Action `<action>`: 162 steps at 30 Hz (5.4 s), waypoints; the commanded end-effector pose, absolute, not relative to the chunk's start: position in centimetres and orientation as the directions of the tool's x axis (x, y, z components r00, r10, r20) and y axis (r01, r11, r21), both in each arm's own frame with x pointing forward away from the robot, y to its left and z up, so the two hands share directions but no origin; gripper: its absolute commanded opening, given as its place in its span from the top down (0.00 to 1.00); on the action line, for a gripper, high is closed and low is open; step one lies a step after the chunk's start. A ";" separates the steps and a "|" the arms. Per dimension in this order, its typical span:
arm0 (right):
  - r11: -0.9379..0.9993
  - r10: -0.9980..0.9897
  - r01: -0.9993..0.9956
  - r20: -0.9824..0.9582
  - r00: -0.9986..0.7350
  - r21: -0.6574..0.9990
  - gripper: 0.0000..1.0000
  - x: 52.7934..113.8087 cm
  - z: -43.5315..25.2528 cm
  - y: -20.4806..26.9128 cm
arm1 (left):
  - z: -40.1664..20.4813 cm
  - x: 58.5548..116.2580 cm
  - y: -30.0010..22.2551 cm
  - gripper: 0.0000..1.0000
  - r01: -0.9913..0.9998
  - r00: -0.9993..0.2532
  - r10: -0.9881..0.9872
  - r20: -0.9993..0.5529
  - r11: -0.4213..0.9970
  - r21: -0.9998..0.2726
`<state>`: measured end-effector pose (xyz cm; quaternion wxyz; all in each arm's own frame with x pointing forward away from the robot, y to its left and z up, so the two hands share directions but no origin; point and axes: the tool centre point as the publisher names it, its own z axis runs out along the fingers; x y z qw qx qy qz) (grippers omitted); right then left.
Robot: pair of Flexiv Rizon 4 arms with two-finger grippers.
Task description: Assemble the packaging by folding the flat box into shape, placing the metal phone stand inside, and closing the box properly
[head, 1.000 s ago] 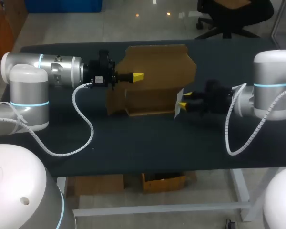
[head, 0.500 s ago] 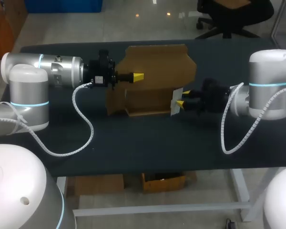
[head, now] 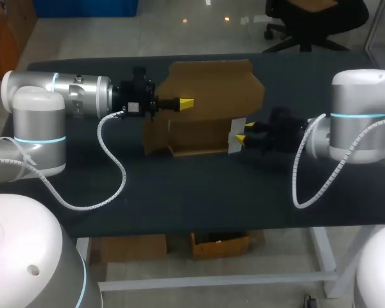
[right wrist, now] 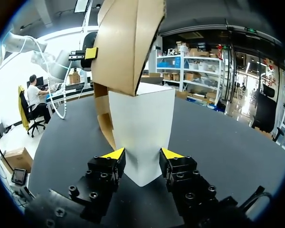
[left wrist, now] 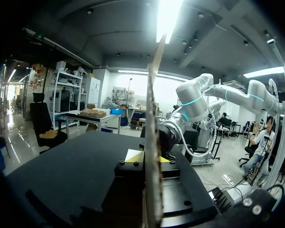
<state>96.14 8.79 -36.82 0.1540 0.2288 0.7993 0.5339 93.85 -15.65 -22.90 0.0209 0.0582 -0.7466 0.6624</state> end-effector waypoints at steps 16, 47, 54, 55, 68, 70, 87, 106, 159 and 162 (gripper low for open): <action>0.309 0.600 0.235 0.003 -0.800 0.921 0.56 96.5 -37.3 9.7 | -23.2 93.9 -15.7 1.00 -0.115 -0.992 -0.057 0.109 0.116 -0.987; 0.224 0.732 0.291 0.036 -0.680 0.930 0.57 97.4 -37.6 9.4 | -23.2 93.9 -15.7 1.00 -0.115 -0.992 -0.057 0.109 0.116 -0.987; 0.208 0.750 0.302 0.046 -0.659 0.930 0.57 97.6 -37.6 9.4 | -23.2 93.9 -15.7 1.00 -0.115 -0.992 -0.057 0.109 0.116 -0.987; 0.206 0.754 0.304 0.047 -0.655 0.930 0.58 97.6 -37.6 9.5 | -23.2 93.9 -15.7 1.00 -0.115 -0.992 -0.057 0.109 0.116 -0.987; 0.189 0.778 0.317 0.055 -0.626 0.930 0.60 97.9 -37.6 9.4 | -23.2 93.9 -15.7 1.00 -0.115 -0.992 -0.057 0.109 0.116 -0.987; 0.185 0.783 0.319 0.056 -0.619 0.930 0.59 97.9 -37.5 9.4 | -23.2 93.9 -15.7 1.00 -0.115 -0.992 -0.057 0.109 0.116 -0.987; 0.141 0.844 0.331 0.061 -0.533 0.933 0.60 98.3 -37.6 9.2 | -23.2 93.9 -15.7 1.00 -0.115 -0.992 -0.057 0.109 0.116 -0.987; 0.093 0.893 0.341 0.073 -0.444 0.935 0.60 98.3 -37.6 9.6 | -23.2 93.9 -15.7 1.00 -0.115 -0.992 -0.057 0.109 0.116 -0.987; 0.147 0.974 0.391 -0.062 -0.220 0.909 0.87 98.4 -37.4 8.9 | -23.2 93.9 -15.7 1.00 -0.115 -0.992 -0.057 0.109 0.116 -0.987; 0.140 0.976 0.395 -0.059 -0.211 0.908 0.90 98.3 -37.4 8.7 | -23.2 93.9 -15.7 1.00 -0.115 -0.992 -0.057 0.109 0.116 -0.987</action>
